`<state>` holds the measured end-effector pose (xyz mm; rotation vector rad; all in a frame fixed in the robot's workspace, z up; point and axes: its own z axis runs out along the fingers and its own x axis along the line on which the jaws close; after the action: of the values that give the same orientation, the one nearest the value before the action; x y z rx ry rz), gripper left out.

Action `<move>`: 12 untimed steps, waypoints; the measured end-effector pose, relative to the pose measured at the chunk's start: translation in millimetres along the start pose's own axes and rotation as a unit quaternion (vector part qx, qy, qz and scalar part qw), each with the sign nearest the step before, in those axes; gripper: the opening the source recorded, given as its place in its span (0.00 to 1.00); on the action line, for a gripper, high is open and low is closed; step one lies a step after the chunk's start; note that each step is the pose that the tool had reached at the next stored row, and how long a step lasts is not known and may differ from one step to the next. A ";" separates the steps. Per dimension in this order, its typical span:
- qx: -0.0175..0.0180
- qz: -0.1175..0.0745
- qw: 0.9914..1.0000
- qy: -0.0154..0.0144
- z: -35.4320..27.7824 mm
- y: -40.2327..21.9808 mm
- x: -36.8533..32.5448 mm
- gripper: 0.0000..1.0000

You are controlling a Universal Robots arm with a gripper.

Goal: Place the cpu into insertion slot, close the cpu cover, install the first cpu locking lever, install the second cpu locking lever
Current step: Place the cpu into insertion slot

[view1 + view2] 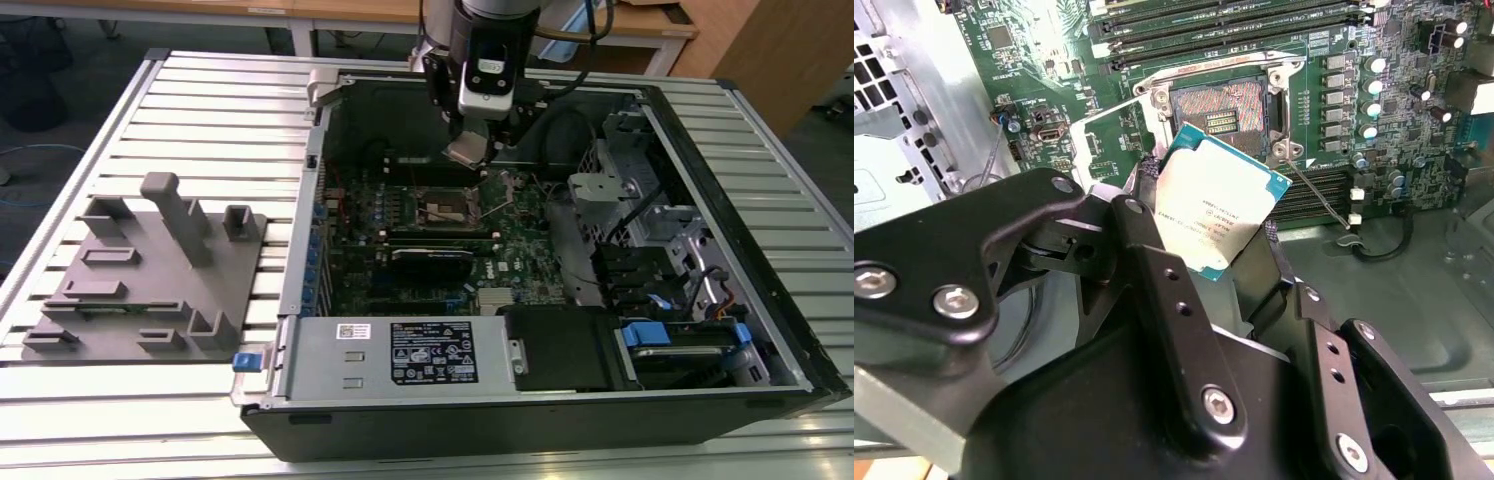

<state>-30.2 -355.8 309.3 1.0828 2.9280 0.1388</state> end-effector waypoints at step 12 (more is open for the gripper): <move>0.000 0.011 1.000 -0.001 0.5 0.0 0.0 0.54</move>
<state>-30.2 -355.8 308.7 1.1155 2.9146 0.1384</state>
